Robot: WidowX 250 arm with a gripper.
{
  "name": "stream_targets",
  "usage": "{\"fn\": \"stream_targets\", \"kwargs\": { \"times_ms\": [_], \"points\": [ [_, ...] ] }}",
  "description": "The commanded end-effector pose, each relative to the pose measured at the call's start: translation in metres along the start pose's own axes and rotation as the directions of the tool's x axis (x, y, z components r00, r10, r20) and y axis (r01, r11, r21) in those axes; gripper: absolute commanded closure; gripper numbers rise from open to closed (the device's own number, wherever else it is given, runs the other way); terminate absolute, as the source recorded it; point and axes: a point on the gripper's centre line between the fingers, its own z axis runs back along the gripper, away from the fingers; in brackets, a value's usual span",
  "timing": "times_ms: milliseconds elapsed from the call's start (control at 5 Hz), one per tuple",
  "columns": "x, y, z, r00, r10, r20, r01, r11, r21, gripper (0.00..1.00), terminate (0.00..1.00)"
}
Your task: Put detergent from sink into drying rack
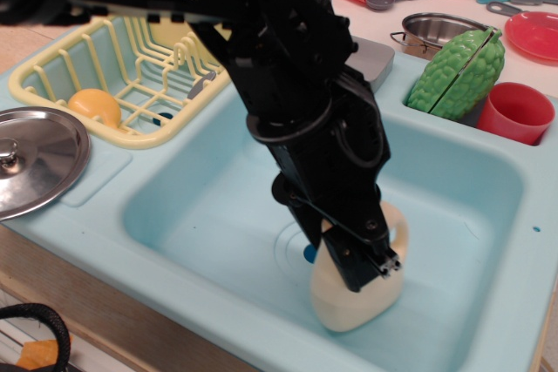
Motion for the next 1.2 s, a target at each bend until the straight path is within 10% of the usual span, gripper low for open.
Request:
{"fn": "stream_targets", "kwargs": {
  "times_ms": [0, 400, 1000],
  "points": [
    [0.025, 0.014, 0.065, 0.998, -0.009, 0.066, -0.004, 0.981, 0.194, 1.00, 0.00],
    [0.015, 0.083, 0.114, 0.988, 0.027, 0.152, -0.086, 0.913, 0.400, 1.00, 0.00],
    [-0.018, 0.176, 0.125, 0.971, 0.133, 0.198, -0.195, 0.920, 0.341, 1.00, 0.00]
  ]
}}
